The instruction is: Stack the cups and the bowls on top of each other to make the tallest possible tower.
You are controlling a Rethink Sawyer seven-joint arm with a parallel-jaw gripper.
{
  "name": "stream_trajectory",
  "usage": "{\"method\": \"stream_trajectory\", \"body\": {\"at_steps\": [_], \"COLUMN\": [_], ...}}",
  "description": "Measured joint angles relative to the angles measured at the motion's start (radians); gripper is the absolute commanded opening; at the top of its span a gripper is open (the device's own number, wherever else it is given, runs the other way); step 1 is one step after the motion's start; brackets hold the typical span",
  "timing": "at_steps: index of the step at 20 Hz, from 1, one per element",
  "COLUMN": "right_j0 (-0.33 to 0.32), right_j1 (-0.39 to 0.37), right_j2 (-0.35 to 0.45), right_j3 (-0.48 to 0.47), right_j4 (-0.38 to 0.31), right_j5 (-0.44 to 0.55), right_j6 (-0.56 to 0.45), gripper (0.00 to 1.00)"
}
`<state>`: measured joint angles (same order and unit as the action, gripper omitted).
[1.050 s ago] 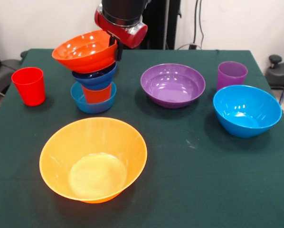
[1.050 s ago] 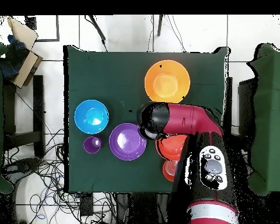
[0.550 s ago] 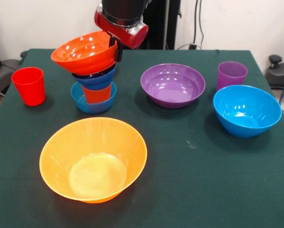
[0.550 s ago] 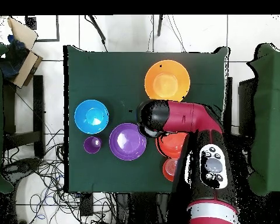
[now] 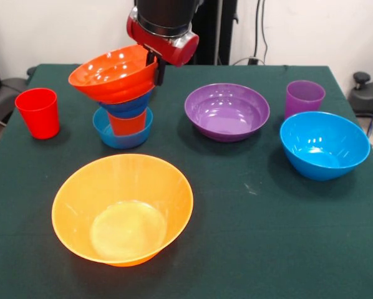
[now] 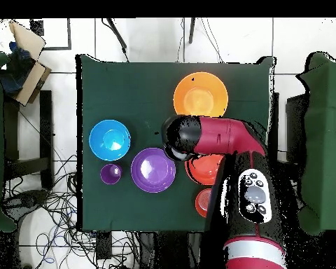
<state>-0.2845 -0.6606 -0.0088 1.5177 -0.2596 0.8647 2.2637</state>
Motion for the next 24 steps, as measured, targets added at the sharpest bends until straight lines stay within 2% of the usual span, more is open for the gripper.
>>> {"method": "stream_trajectory", "body": {"at_steps": [11, 24], "right_j0": [0.008, 0.05], "right_j1": [0.003, 0.022], "right_j2": [0.003, -0.029], "right_j3": [-0.009, -0.009], "right_j4": [-0.001, -0.048], "right_j5": [0.0, 0.016], "right_j6": [0.0, 0.0], "gripper": [0.0, 0.0]}}
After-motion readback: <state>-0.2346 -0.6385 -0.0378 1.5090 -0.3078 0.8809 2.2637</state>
